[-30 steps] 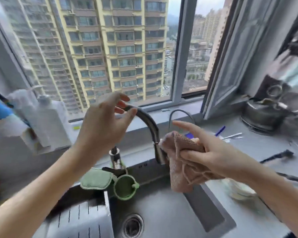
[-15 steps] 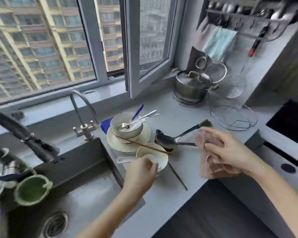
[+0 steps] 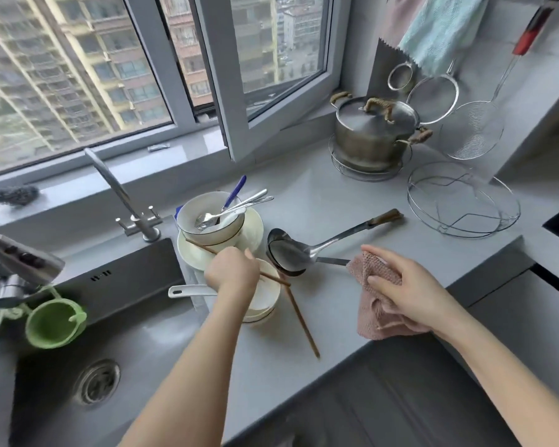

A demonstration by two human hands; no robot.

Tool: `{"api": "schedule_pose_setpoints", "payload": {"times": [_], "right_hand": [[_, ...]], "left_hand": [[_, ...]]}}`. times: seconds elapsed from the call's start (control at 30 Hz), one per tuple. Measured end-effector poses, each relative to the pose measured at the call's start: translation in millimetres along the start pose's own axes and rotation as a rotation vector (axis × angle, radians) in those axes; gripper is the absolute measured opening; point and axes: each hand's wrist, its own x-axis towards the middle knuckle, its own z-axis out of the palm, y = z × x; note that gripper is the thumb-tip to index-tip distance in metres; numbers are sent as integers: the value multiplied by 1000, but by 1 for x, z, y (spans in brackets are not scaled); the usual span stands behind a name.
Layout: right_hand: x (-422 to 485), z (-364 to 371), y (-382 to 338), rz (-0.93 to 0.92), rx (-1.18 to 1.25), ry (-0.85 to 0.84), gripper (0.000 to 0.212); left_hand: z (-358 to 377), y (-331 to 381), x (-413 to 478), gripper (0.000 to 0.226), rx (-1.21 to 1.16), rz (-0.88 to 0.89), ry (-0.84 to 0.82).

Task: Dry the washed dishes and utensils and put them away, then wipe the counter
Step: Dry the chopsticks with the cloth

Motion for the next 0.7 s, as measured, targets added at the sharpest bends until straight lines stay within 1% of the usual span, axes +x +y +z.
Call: {"api": "schedule_pose_setpoints", "payload": {"times": [0.03,0.13,0.2,0.23,0.33,0.37,0.4,0.5,0.63,0.7], "right_hand": [[0,0,2,0,27,1,50],[3,-1,8,13,56,6,50],[3,-4,10,4,37,9,51],[3,-7,10,1,37,17,51],[3,-13,15,-17,22,57,51],[4,-14,17,-22,10,70,51],[5,-14,21,-18,13,76,52],[5,-15,29,-5,46,73,52],[-1,-20,33,22,104,68,51],[-4,-23,34,8,56,86,51]], "left_hand": [[5,-2,9,37,-14,-33,-64],[15,-8,20,22,-157,-127,-211],[12,-9,21,17,-216,-148,-230],[11,-9,18,21,-235,-154,-213],[11,-5,-9,29,-245,-12,-102],[12,-3,-27,31,-246,47,-82],[16,-2,-47,32,-267,94,-101],[33,-1,-111,30,-402,105,-288],[74,2,-145,26,-267,194,-434],[92,6,-145,26,-180,197,-488]]}}
